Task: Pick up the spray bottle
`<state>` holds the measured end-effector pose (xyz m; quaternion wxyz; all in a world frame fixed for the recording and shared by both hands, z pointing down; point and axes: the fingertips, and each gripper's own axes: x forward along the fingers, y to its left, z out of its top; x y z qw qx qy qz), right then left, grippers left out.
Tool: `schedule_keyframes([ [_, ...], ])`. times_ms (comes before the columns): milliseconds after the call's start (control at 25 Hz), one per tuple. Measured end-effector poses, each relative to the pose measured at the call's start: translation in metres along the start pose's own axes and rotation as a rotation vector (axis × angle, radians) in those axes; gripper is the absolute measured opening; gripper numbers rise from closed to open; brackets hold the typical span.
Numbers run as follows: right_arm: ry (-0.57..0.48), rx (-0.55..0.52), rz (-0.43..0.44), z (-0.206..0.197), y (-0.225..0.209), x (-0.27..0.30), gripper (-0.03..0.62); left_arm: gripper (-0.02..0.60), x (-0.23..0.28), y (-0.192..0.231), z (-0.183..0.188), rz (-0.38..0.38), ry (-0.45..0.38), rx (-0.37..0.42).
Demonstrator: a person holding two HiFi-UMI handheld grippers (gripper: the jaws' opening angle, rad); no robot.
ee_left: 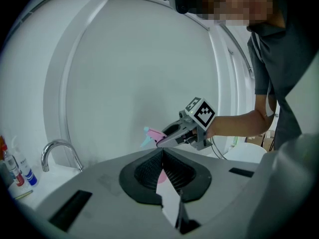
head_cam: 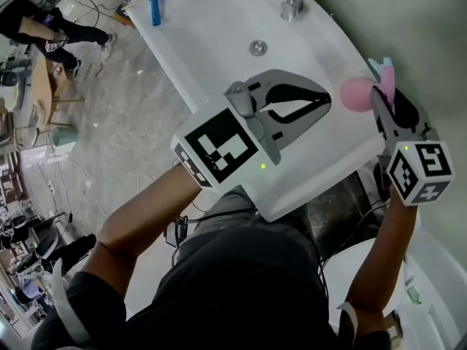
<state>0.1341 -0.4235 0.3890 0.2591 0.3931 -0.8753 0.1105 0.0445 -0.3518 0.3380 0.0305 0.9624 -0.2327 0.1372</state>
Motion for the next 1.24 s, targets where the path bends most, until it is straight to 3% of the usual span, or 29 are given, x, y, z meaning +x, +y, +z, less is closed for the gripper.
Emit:
schedule_keyframes([
  [560, -0.184, -0.119, -0.04, 0.084, 0.062, -0.094, 0.124, 0.005, -0.039, -0.019, 0.029, -0.002, -0.077, 0.049],
  [1240, -0.199, -0.172, -0.117, 0.121, 0.106, -0.154, 0.124, 0.005, -0.085, -0.033, 0.06, -0.015, -0.148, 0.089],
])
